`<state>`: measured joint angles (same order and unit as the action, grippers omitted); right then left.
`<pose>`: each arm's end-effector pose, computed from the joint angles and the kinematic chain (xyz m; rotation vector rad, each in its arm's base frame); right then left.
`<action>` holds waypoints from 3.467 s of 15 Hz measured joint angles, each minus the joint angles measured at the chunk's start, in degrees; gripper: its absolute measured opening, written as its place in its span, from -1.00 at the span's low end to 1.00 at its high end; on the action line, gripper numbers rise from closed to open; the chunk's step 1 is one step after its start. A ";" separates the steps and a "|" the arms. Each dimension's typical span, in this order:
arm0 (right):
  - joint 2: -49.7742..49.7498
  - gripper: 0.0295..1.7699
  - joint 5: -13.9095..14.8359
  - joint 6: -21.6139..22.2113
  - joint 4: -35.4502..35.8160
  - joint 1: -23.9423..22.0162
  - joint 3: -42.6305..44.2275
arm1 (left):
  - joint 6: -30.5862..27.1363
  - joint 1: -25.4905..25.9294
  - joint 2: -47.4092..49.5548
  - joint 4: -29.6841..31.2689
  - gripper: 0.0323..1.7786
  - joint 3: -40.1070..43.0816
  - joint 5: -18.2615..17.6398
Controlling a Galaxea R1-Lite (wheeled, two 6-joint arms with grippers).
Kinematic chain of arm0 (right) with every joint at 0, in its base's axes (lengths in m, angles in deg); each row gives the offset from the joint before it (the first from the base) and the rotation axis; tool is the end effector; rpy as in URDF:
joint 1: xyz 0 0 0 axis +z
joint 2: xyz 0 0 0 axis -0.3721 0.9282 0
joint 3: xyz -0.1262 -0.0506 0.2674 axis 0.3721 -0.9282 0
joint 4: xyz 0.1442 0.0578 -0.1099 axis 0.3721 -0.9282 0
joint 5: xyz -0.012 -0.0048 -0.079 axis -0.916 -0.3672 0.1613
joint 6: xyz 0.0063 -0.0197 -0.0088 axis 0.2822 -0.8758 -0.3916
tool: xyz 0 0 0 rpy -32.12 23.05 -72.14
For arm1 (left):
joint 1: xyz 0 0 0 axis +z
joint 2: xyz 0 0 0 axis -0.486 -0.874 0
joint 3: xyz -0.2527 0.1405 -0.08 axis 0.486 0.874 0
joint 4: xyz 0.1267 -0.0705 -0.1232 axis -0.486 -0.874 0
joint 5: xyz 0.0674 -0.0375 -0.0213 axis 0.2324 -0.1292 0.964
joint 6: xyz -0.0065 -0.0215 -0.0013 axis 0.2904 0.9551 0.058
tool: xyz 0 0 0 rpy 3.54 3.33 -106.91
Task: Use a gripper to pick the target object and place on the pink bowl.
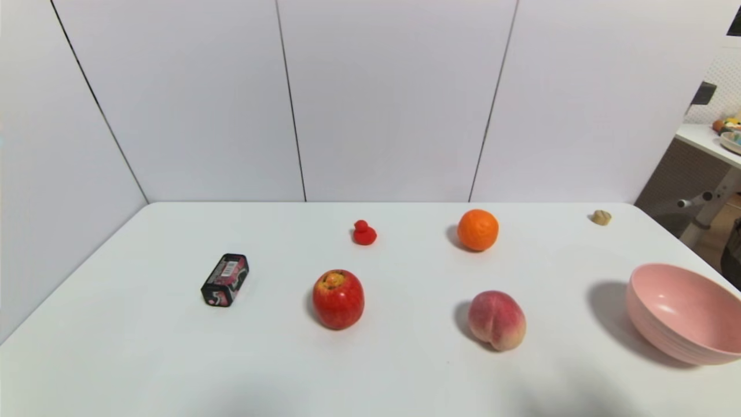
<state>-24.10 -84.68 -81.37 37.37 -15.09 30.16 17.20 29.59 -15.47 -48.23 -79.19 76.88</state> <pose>0.0460 0.0125 0.2369 -0.2165 0.0827 0.4459 -0.0228 -0.0004 0.0756 0.0245 -0.0011 0.0000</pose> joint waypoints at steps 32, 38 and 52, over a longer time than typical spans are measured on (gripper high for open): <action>61.55 0.92 20.22 1.91 -22.54 23.86 31.34 | 0.00 0.00 0.00 0.00 0.90 0.00 -0.01; 61.77 0.92 20.16 1.85 -22.78 21.85 30.96 | 0.02 0.00 0.00 -0.02 0.90 0.00 0.00; 57.36 0.19 20.07 1.69 -22.91 20.11 31.15 | 0.00 0.00 0.00 0.00 0.90 0.00 -0.01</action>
<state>33.25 -64.61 -79.68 14.47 5.02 61.31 17.20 29.59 -15.47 -48.23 -79.19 76.87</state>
